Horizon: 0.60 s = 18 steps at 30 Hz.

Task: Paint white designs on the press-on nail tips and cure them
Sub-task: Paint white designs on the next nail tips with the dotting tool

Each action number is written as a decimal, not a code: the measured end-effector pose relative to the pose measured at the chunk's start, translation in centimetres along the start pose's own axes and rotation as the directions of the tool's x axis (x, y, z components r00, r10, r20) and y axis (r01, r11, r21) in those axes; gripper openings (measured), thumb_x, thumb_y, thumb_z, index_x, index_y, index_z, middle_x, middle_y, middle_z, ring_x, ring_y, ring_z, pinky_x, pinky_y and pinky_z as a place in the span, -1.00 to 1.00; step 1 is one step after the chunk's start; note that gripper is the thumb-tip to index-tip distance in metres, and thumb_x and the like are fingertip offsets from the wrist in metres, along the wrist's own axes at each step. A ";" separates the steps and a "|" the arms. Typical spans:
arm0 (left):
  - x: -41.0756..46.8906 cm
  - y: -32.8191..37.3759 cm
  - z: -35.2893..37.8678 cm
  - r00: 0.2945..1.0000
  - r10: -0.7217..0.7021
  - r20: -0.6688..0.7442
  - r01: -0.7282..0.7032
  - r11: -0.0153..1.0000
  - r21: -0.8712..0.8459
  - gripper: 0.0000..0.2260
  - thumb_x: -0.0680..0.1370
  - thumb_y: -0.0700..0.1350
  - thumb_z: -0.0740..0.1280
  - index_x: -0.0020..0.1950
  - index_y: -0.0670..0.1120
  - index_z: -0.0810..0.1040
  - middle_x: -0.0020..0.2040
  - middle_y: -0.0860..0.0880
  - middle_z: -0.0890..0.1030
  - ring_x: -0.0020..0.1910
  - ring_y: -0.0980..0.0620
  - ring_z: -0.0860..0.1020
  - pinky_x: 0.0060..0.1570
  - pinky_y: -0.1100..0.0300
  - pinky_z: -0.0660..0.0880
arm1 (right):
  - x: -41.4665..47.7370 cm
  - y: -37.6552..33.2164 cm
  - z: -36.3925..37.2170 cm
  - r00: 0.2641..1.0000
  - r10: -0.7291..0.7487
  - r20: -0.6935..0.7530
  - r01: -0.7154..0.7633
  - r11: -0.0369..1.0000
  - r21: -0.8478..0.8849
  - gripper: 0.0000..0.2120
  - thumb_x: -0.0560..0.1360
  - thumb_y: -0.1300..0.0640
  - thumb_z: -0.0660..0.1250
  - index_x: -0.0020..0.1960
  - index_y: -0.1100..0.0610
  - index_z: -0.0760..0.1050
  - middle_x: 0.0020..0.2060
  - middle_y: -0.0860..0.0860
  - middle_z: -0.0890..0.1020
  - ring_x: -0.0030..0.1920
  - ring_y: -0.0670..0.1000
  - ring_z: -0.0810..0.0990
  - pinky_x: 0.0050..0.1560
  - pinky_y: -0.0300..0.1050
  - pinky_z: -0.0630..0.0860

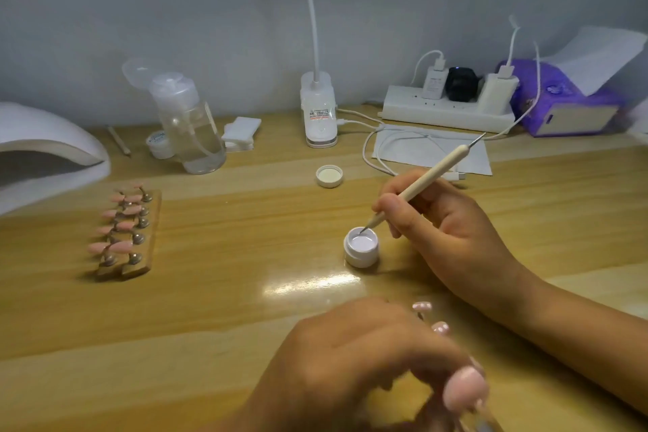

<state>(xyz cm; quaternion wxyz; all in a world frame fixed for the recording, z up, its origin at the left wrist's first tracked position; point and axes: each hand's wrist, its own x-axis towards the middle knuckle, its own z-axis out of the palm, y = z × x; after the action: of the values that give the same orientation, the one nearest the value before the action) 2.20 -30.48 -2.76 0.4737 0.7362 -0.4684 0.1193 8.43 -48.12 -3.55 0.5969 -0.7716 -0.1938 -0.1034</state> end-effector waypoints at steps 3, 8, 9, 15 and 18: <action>1.0 -1.1 -0.6 0.880 -0.424 -0.214 0.274 0.822 -0.499 -0.97 0.43 -0.09 0.44 -0.15 0.01 0.62 -0.24 0.03 0.66 -0.25 0.08 0.63 -0.23 0.30 0.51 | 0.0 0.0 0.1 0.998 -0.057 0.034 0.060 0.994 -0.093 -0.90 0.56 0.05 0.29 -0.08 0.06 0.50 -0.24 -0.09 0.53 -0.24 0.02 0.48 -0.18 -0.08 0.46; 1.9 -3.9 -1.5 0.559 -0.788 -0.257 0.313 0.488 -0.815 -0.81 0.24 -0.16 0.54 -0.23 0.09 0.68 -0.29 0.06 0.62 -0.28 0.17 0.58 -0.27 0.40 0.50 | 0.0 0.0 0.3 0.997 -0.044 0.069 0.053 0.989 -0.137 -0.85 0.54 -0.05 0.22 -0.08 0.00 0.50 -0.22 -0.05 0.53 -0.20 0.02 0.48 -0.16 -0.10 0.46; 2.0 -4.0 -1.6 0.541 -0.804 -0.247 0.299 0.458 -0.837 -0.84 0.23 -0.11 0.52 -0.23 0.09 0.69 -0.29 0.05 0.62 -0.28 0.18 0.57 -0.26 0.40 0.51 | 0.0 0.0 0.3 0.996 -0.040 0.074 0.051 0.989 -0.141 -0.84 0.54 -0.05 0.22 -0.08 0.00 0.50 -0.23 -0.06 0.52 -0.21 0.01 0.48 -0.17 -0.12 0.46; 1.8 -4.2 -1.6 0.555 -0.806 -0.206 0.361 0.457 -0.813 -0.91 0.33 -0.08 0.46 -0.22 0.10 0.68 -0.24 0.10 0.64 -0.25 0.21 0.58 -0.23 0.41 0.50 | 0.0 0.3 0.4 0.994 -0.016 0.104 0.033 0.987 -0.159 -0.82 0.54 -0.07 0.20 -0.09 -0.01 0.50 -0.24 -0.14 0.53 -0.21 -0.09 0.46 -0.18 -0.31 0.41; 1.6 -4.4 -1.6 0.571 -0.797 -0.197 0.381 0.470 -0.796 -0.86 0.33 -0.08 0.47 -0.15 0.13 0.68 -0.23 0.14 0.63 -0.23 0.23 0.58 -0.22 0.41 0.50 | 0.1 0.2 0.5 0.993 -0.005 0.119 0.026 0.984 -0.175 -0.83 0.54 -0.08 0.20 -0.09 -0.04 0.49 -0.23 -0.16 0.52 -0.20 -0.09 0.47 -0.17 -0.33 0.40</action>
<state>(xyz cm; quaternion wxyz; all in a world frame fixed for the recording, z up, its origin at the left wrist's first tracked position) 7.00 -29.63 -3.45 0.8280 0.5593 -0.0185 -0.0361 8.57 -47.68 -3.85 0.5128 -0.8248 -0.2248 -0.0788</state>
